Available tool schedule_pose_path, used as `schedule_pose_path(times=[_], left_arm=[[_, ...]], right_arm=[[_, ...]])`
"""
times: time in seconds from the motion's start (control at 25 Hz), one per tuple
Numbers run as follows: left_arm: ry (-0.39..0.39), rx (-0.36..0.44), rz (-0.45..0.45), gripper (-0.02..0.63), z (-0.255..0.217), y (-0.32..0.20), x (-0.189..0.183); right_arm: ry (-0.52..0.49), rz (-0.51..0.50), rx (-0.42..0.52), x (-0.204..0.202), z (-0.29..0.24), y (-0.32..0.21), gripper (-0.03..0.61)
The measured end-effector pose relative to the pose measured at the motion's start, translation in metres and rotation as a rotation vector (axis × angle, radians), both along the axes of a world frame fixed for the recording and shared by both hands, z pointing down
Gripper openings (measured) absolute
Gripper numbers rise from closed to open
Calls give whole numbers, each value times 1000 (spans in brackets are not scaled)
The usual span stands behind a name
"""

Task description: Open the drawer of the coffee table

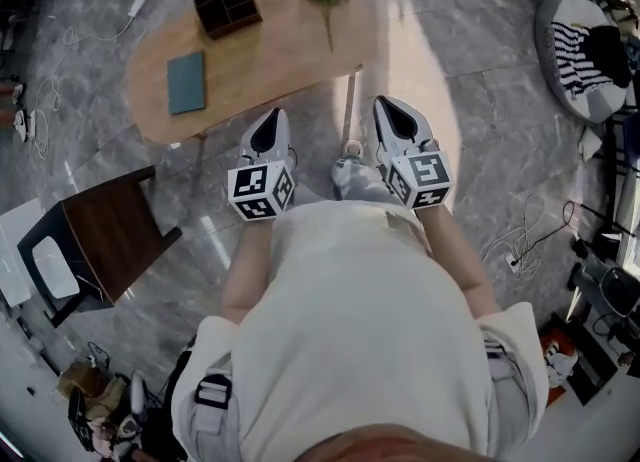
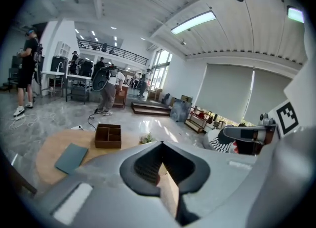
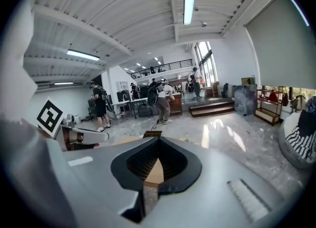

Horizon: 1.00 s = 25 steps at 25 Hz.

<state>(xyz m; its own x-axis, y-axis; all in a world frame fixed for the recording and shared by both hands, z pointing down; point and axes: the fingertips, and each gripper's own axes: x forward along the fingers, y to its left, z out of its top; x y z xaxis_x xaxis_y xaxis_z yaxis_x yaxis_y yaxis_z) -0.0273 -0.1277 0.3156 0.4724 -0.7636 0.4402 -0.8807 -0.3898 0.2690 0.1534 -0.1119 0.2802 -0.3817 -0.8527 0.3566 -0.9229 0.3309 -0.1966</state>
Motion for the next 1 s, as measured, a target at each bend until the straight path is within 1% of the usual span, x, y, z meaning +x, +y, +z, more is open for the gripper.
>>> schedule_pose_path(times=[0.16, 0.28, 0.56, 0.8, 1.0], left_arm=[[-1, -23, -112, 2, 15, -6, -8], [-8, -44, -168, 2, 29, -8, -12], [-30, -118, -299, 2, 69, -12, -25], [-58, -170, -373, 2, 109, -15, -40], [-67, -208, -391, 2, 148, -26, -48]], right_arm=[[5, -90, -22, 3, 16, -22, 0], [11, -146, -44, 2, 29, -35, 1], [27, -226, -117, 7, 76, -64, 2], [44, -267, -176, 10, 121, -81, 2], [56, -261, -211, 22, 165, -95, 2]])
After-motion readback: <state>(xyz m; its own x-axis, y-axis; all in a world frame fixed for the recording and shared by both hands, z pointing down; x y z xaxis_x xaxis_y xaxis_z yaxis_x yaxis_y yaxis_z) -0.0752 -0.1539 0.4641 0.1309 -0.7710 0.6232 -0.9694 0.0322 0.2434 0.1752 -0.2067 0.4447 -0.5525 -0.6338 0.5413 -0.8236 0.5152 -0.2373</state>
